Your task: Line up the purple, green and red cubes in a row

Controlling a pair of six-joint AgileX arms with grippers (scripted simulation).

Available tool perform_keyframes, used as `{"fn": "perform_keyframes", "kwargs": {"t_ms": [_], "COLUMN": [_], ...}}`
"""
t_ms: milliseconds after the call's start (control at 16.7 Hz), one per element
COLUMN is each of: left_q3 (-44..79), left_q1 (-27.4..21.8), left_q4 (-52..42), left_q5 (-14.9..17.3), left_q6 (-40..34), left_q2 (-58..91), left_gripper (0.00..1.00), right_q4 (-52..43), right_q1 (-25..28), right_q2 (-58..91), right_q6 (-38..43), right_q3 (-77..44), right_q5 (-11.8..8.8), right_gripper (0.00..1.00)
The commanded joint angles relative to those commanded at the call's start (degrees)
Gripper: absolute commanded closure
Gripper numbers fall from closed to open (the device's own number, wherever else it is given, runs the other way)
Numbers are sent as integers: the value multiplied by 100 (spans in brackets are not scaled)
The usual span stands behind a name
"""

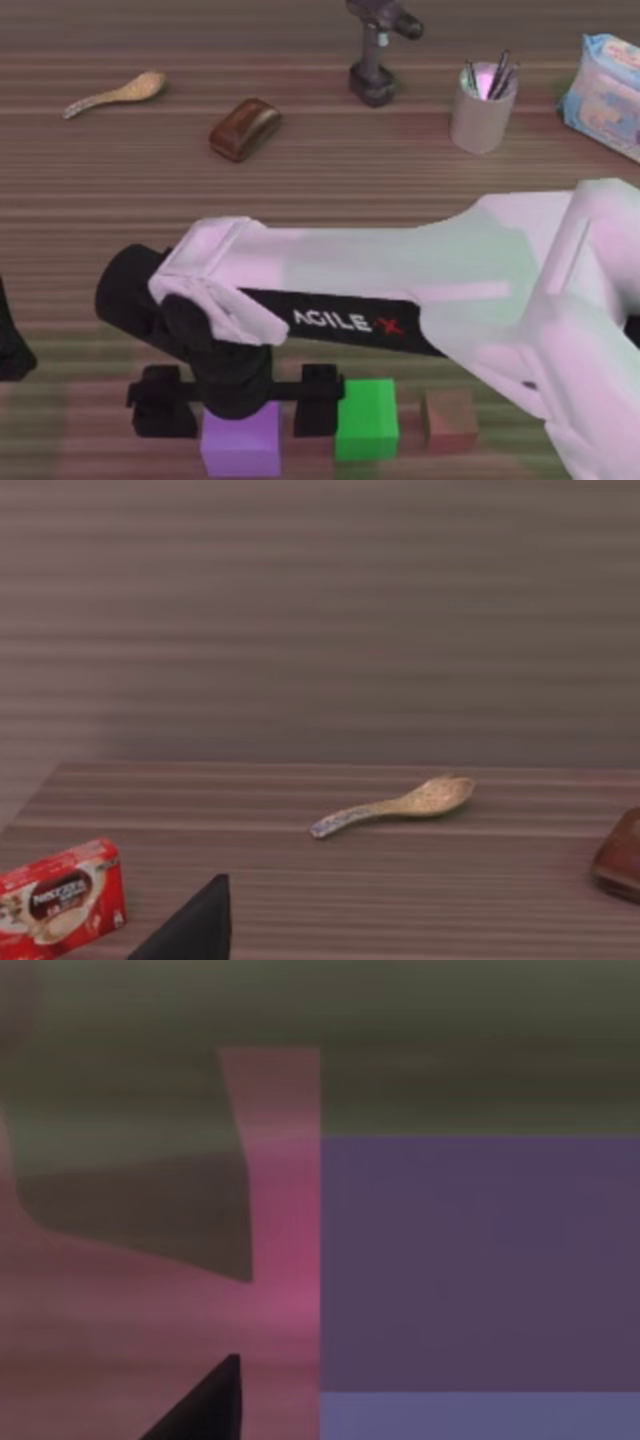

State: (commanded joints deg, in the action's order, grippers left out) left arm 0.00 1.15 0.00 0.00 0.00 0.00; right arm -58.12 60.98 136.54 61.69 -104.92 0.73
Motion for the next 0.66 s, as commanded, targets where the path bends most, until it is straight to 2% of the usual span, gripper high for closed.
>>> {"fn": "perform_keyframes", "kwargs": {"t_ms": [180, 480, 660], "left_q3": [0, 0, 0], "left_q1": [0, 0, 0], "left_q4": [0, 0, 0], "left_q5": [0, 0, 0], "left_q6": [0, 0, 0], "left_q2": [0, 0, 0], "left_gripper": [0, 0, 0], "right_q4": [-101, -1116, -1348], "right_q1": [7, 43, 48], "right_q2": [-19, -267, -364], "right_q6": [-1, 7, -4], "right_q3": [-91, -792, -987], "right_q5": [0, -4, -4], "right_gripper": [0, 0, 0]}}
